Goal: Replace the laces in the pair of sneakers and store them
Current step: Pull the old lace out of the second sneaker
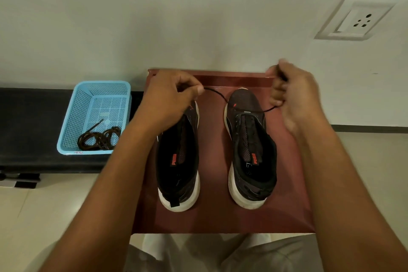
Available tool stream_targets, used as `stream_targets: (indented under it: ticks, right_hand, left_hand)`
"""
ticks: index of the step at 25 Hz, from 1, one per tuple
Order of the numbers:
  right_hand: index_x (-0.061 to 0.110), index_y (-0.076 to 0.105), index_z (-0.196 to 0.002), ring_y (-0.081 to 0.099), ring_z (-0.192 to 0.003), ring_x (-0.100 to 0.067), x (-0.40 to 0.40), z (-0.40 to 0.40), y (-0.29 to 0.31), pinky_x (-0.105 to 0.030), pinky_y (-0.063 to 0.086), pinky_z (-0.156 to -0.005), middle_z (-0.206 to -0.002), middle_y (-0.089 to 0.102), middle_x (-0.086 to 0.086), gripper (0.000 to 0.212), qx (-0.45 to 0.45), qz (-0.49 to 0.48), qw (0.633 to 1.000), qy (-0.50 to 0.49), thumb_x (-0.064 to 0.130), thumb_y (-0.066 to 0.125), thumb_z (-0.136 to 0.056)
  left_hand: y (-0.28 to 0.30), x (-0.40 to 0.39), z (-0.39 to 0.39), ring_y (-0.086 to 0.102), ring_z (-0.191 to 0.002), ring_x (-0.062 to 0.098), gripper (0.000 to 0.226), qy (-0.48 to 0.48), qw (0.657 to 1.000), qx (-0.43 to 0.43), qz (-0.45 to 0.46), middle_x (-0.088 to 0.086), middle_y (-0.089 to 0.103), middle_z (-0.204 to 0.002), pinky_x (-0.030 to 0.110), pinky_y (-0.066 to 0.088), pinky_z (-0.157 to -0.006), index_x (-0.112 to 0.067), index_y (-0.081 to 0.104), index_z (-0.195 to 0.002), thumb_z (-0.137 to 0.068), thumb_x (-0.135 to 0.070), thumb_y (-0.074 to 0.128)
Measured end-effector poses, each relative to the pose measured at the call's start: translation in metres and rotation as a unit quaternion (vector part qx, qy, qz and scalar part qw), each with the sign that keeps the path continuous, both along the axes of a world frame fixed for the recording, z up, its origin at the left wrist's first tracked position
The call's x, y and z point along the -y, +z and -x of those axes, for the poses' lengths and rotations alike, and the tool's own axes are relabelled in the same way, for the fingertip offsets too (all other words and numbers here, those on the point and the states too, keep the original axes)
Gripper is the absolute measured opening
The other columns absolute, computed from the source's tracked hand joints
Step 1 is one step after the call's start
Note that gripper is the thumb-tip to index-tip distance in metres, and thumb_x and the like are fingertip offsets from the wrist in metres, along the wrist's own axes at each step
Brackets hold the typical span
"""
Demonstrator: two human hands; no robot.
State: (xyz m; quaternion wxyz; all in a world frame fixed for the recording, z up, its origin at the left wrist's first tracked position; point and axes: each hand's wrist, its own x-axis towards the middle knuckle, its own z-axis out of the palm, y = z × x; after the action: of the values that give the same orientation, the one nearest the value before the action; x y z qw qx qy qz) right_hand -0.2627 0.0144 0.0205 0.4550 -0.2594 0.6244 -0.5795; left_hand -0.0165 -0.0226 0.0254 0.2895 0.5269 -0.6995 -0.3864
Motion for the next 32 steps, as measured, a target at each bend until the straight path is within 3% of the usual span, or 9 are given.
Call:
stream_targets:
  ticks: [5, 8, 11, 16, 21, 23, 26, 29, 32]
  right_hand:
    - [0.019, 0.079, -0.085, 0.023, -0.054, -0.009, -0.006, -0.042, -0.008, -0.026, 0.021, -0.052, -0.060, 0.030, 0.008, 0.038, -0.105, -0.067, 0.959, 0.254, 0.050, 0.061, -0.100]
    - [-0.016, 0.062, -0.108, 0.019, -0.058, -0.014, -0.008, -0.046, -0.014, -0.029, 0.018, -0.053, -0.067, 0.035, -0.005, 0.060, -0.076, -0.058, 0.944, 0.316, 0.043, 0.069, -0.094]
    - [0.008, 0.061, -0.083, 0.024, -0.054, -0.007, -0.005, -0.045, -0.008, -0.027, 0.020, -0.054, -0.061, 0.037, 0.007, 0.031, 0.003, -0.021, 0.974, 0.226, 0.031, 0.058, -0.105]
    - [0.015, 0.053, -0.077, 0.050, -0.064, -0.013, 0.007, -0.028, -0.009, -0.025, 0.031, -0.053, -0.076, 0.060, -0.001, 0.034, 0.152, 0.080, 0.985, -0.020, 0.024, 0.046, -0.109]
    - [0.014, 0.050, -0.068, 0.047, -0.052, -0.014, 0.005, -0.003, -0.007, -0.027, 0.044, -0.060, -0.062, 0.050, 0.000, 0.043, 0.507, 0.106, 0.850, -0.097, 0.025, 0.041, -0.109]
    - [0.016, 0.047, -0.063, 0.025, -0.044, -0.010, 0.003, -0.001, -0.005, -0.020, 0.028, -0.043, -0.055, 0.030, 0.005, 0.046, 0.447, 0.068, 0.887, -0.093, 0.026, 0.042, -0.108]
    - [0.023, 0.042, -0.068, 0.016, -0.043, -0.008, 0.000, -0.009, 0.000, -0.024, 0.012, -0.040, -0.052, 0.025, 0.009, 0.041, 0.162, -0.005, 0.986, -0.039, 0.035, 0.041, -0.108]
    - [0.021, 0.041, -0.077, 0.023, -0.044, -0.009, 0.000, -0.023, 0.000, -0.025, 0.017, -0.043, -0.055, 0.035, 0.009, 0.034, -0.065, -0.029, 0.996, 0.053, 0.035, 0.041, -0.108]
    - [0.016, 0.045, -0.084, 0.035, -0.043, -0.006, -0.002, -0.038, -0.004, -0.025, 0.027, -0.042, -0.066, 0.051, -0.001, 0.029, -0.122, -0.030, 0.985, 0.118, 0.033, 0.043, -0.107]
  left_hand:
    - [0.000, -0.008, 0.025, 0.061, -0.061, -0.007, 0.014, 0.027, 0.996, -0.073, 0.032, -0.025, 0.065, -0.061, 0.014, 0.045, -0.066, -0.027, 0.075, -0.084, -0.095, -0.020, 0.072]
    - [-0.004, -0.006, 0.027, 0.061, -0.061, -0.005, 0.011, 0.058, 0.992, -0.104, 0.031, -0.022, 0.067, -0.063, 0.018, 0.047, -0.067, -0.024, 0.076, -0.085, -0.094, -0.019, 0.073]
    - [-0.008, -0.005, 0.025, 0.061, -0.061, -0.006, 0.012, 0.070, 0.992, -0.104, 0.024, -0.020, 0.067, -0.065, 0.019, 0.047, -0.068, -0.026, 0.076, -0.084, -0.094, -0.019, 0.073]
    - [-0.005, -0.011, 0.028, 0.062, -0.065, -0.008, 0.008, -0.009, 0.999, -0.052, 0.000, -0.018, 0.070, -0.074, 0.018, 0.048, -0.073, -0.022, 0.079, -0.088, -0.094, -0.020, 0.073]
    - [-0.003, -0.024, 0.042, 0.066, -0.079, -0.007, 0.007, -0.116, 0.993, -0.021, -0.014, -0.019, 0.073, -0.079, 0.019, 0.051, -0.082, -0.021, 0.080, -0.091, -0.094, -0.022, 0.074]
    - [-0.003, -0.025, 0.046, 0.068, -0.086, -0.005, 0.007, -0.119, 0.993, -0.020, -0.006, -0.016, 0.075, -0.086, 0.019, 0.053, -0.086, -0.022, 0.080, -0.092, -0.094, -0.022, 0.074]
    - [-0.001, -0.024, 0.047, 0.069, -0.083, -0.001, 0.005, -0.091, 0.995, -0.032, 0.025, -0.013, 0.076, -0.085, 0.016, 0.053, -0.080, -0.020, 0.080, -0.089, -0.092, -0.022, 0.076]
    - [-0.001, -0.024, 0.048, 0.069, -0.077, 0.006, 0.006, -0.054, 0.997, -0.043, 0.045, -0.009, 0.075, -0.081, 0.018, 0.054, -0.071, -0.017, 0.080, -0.086, -0.091, -0.021, 0.078]
    - [-0.004, -0.024, 0.049, 0.069, -0.075, 0.005, 0.007, -0.004, 0.997, -0.056, 0.051, -0.010, 0.075, -0.079, 0.021, 0.055, -0.070, -0.018, 0.080, -0.086, -0.090, -0.024, 0.078]
